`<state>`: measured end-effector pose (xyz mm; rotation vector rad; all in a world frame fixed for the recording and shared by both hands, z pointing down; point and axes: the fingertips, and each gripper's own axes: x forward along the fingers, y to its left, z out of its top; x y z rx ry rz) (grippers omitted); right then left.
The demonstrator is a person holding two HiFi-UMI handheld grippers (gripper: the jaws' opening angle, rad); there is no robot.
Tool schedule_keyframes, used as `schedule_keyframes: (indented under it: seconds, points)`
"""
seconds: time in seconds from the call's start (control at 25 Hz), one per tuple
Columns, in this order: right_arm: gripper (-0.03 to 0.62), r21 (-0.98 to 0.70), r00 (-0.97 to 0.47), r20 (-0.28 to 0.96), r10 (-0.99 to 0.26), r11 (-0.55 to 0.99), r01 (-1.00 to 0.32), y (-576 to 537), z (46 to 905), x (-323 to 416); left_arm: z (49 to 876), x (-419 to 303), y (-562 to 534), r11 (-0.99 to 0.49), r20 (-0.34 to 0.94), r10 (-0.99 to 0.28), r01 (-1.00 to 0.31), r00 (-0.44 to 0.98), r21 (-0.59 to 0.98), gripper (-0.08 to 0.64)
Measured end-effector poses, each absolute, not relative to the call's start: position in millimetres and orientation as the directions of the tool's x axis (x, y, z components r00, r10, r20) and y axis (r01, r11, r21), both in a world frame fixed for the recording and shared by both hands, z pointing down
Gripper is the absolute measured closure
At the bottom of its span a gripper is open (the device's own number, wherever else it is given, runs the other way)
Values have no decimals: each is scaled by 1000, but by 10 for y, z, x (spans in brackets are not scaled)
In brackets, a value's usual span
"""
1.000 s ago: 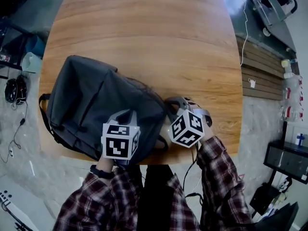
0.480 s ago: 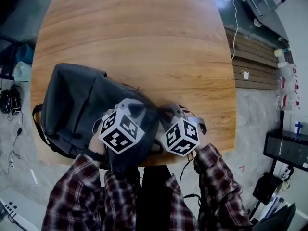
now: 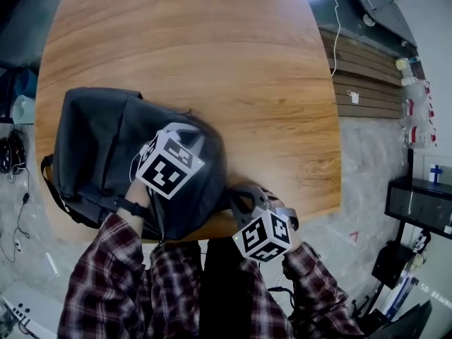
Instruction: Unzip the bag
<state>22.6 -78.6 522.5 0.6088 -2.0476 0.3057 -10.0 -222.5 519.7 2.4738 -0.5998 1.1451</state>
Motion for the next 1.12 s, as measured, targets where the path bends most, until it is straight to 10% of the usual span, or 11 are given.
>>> schedule_keyframes:
  seconds: [1.12]
  points:
    - [581,130,-433,814,-388,847,-515,-1598,5243,226,5206,-1562,-2318,-519,773,-545,-855,323,-9,554]
